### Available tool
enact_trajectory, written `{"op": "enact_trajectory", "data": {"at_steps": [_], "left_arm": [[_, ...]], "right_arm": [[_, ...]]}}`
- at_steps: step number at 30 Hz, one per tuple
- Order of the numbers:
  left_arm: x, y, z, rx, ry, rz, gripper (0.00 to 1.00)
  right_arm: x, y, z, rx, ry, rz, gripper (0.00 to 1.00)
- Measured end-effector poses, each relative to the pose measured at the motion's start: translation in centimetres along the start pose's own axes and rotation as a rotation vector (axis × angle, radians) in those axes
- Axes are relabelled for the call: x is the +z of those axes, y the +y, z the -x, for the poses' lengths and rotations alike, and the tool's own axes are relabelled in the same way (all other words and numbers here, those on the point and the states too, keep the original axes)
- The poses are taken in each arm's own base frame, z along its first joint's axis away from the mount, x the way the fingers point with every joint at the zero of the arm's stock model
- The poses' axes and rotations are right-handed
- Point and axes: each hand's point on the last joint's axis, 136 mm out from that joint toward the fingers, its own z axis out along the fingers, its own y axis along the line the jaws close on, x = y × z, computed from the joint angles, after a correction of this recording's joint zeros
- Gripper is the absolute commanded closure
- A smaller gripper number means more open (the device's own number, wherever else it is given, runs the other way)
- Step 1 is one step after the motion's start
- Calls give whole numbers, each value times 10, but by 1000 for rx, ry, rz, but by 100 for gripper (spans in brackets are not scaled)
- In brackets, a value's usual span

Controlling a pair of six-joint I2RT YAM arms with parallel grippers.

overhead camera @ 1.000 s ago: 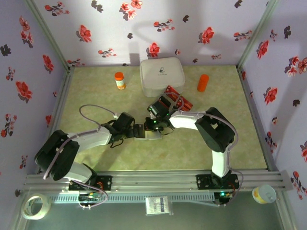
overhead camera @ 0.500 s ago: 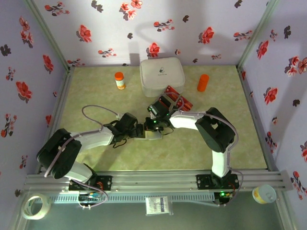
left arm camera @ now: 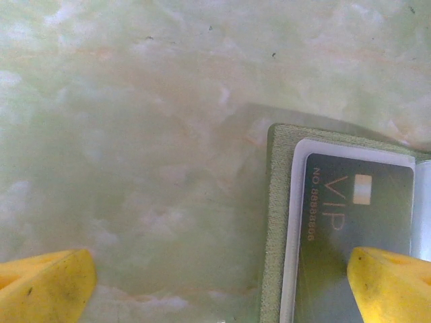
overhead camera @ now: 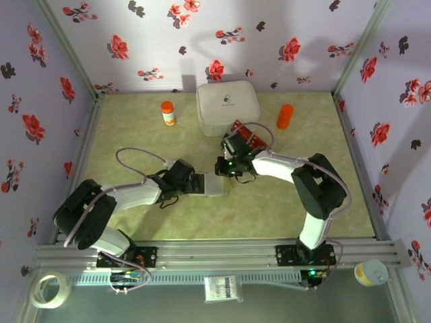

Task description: Put the credit cards into the card holder

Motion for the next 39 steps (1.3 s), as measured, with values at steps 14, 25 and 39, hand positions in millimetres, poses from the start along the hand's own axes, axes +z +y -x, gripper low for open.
{"op": "enact_trajectory", "data": {"at_steps": [14,25,39], "left_arm": [[-4,-6,0,-4,7,-33,0],[-5,-9,0,-1,8,-47,0],[-25,-47,15,-12,-41,-224,0]], "right_arm": [[14,-18,-15,-13,58,-37,94],[22,-7,-14,-2,55,28,95],[26,0,-14,16,41,72,95]]}}
